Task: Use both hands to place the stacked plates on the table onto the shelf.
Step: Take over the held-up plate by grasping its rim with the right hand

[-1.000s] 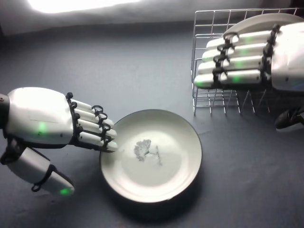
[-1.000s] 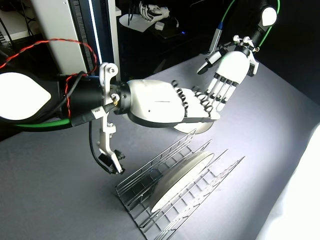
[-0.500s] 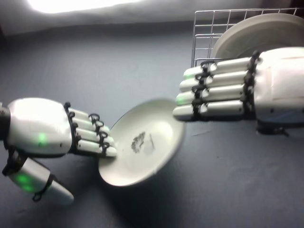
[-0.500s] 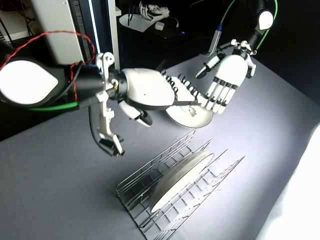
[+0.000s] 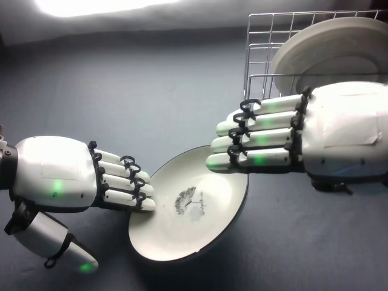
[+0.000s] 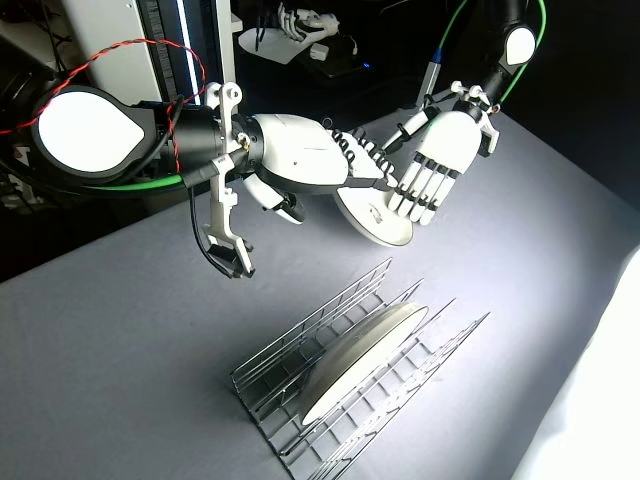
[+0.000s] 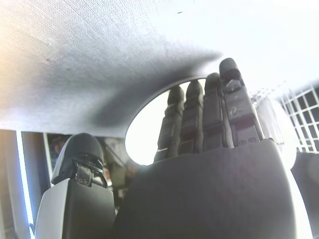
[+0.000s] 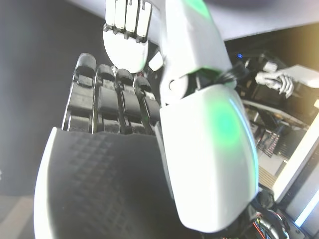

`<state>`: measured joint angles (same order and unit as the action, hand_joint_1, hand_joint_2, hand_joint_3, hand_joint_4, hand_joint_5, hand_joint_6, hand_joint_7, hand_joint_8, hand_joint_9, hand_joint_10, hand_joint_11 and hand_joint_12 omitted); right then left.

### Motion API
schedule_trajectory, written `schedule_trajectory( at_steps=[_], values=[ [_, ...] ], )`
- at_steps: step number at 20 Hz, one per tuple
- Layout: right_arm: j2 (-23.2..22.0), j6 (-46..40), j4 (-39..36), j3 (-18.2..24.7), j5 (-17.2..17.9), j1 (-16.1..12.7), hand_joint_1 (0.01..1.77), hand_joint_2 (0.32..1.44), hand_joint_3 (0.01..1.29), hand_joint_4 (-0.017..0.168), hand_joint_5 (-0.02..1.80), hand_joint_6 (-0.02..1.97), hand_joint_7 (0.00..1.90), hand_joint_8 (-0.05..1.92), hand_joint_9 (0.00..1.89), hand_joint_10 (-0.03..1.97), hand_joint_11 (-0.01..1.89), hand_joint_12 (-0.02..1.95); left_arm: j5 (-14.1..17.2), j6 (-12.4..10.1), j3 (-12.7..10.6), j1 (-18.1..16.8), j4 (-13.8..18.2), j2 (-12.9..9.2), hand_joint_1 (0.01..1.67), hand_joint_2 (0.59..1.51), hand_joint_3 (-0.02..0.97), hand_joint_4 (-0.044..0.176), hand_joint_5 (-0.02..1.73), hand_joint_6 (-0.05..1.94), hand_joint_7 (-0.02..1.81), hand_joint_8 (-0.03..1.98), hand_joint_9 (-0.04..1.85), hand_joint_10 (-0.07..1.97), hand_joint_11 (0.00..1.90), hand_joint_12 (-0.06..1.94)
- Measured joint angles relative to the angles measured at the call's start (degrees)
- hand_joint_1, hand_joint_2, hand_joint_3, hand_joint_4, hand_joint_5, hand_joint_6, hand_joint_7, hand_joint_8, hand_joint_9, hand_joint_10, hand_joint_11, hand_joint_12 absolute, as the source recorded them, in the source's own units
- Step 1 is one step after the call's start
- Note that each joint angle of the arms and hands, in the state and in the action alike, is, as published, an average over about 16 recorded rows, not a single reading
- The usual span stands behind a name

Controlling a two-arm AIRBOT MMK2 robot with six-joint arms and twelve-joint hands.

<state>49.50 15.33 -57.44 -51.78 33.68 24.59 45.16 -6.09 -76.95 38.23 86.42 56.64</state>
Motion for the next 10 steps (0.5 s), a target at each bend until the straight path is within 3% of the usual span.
schedule_trajectory(
  at_steps=[10],
  values=[
    [1.99, -0.21, 2.14, 3.93, -6.74, 0.69, 1.49, 1.00, 0.01, 0.001, 0.02, 0.02, 0.02, 0.03, 0.01, -0.01, 0.01, 0.49, -0.13, -0.11, 0.29, 0.03, 0.09, 0.02, 0.02, 1.196, 0.003, -0.004, 0.18, -0.02, 0.14, -0.02, 0.14, -0.03, 0.19, 0.07]
  ],
)
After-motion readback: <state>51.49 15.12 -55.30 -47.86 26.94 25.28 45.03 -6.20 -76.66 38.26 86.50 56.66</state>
